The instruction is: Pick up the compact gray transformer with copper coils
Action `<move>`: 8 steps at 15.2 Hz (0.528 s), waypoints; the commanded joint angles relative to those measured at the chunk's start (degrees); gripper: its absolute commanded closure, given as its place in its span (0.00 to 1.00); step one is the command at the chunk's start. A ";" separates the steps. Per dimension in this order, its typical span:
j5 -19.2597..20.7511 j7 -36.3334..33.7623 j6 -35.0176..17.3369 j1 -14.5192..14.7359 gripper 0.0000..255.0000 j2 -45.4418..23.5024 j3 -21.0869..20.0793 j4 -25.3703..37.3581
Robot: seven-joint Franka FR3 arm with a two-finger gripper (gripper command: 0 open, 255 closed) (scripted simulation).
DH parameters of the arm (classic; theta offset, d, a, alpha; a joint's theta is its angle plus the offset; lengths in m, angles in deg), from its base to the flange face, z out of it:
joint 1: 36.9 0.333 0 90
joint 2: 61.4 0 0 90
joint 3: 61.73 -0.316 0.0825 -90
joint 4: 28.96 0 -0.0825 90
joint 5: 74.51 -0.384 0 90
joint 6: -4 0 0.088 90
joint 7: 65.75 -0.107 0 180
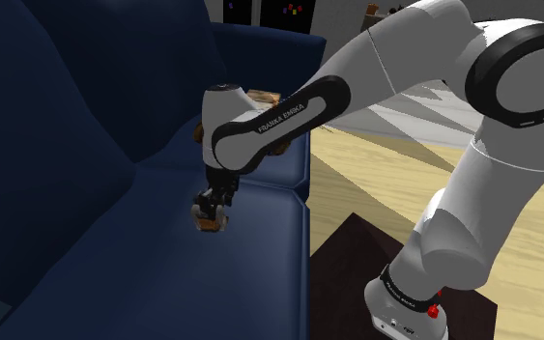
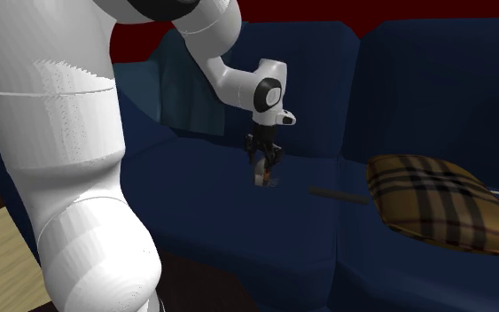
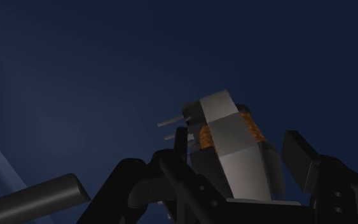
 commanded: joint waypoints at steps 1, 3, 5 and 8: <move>-0.15 -0.06 1.44 -0.01 1.00 0.75 -0.04 0.72; -0.36 0.00 2.94 -0.06 1.00 1.66 -0.04 1.33; -0.55 0.04 4.44 -0.11 1.00 2.53 -0.03 1.99; -0.79 0.08 6.69 -0.17 1.00 3.74 0.00 3.06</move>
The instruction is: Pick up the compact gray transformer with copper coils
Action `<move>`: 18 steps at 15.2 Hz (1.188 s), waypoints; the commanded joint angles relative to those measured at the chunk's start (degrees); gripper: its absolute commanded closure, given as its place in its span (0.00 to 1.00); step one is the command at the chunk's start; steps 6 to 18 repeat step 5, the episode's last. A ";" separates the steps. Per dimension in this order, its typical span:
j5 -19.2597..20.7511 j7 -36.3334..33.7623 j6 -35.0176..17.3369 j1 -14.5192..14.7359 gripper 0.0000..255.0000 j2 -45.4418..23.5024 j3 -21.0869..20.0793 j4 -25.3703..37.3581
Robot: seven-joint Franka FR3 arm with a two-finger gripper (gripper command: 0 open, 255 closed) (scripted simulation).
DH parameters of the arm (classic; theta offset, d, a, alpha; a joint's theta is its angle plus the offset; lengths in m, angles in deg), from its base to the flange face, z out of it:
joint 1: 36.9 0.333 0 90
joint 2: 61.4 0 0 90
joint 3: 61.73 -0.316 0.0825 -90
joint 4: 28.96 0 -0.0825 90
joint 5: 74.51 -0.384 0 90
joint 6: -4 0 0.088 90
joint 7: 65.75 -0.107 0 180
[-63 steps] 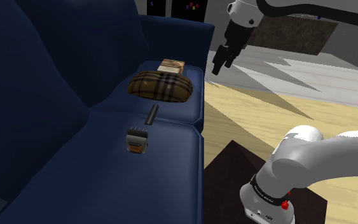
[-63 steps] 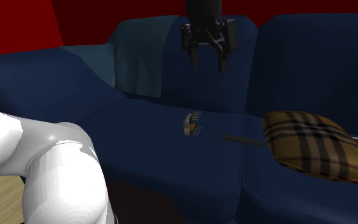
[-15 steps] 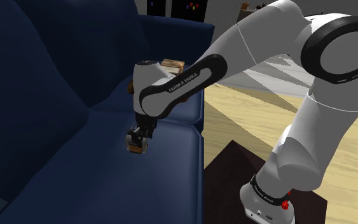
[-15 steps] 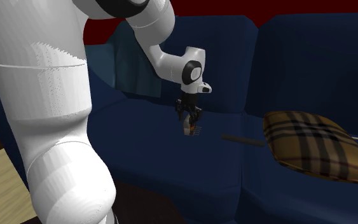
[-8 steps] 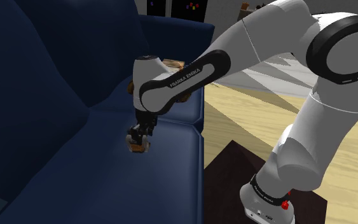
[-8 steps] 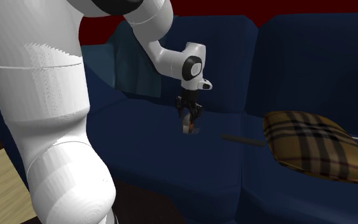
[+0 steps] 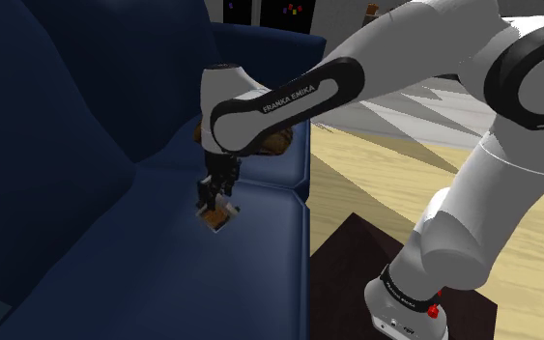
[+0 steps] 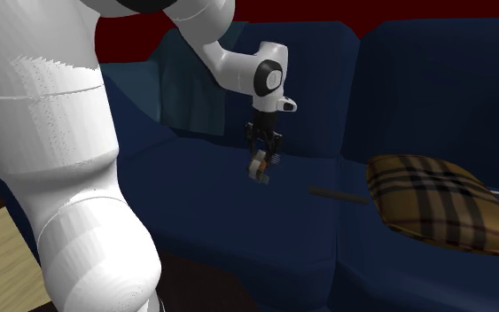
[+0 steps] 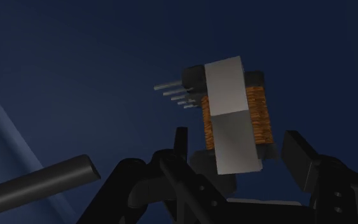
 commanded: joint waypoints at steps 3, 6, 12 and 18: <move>-0.25 -0.06 3.10 -0.05 1.00 1.43 0.03 1.72; -0.26 -0.06 3.21 -0.06 1.00 1.48 0.04 1.78; -0.26 -0.06 3.21 -0.06 1.00 1.48 0.04 1.78; -0.26 -0.06 3.21 -0.06 1.00 1.48 0.04 1.78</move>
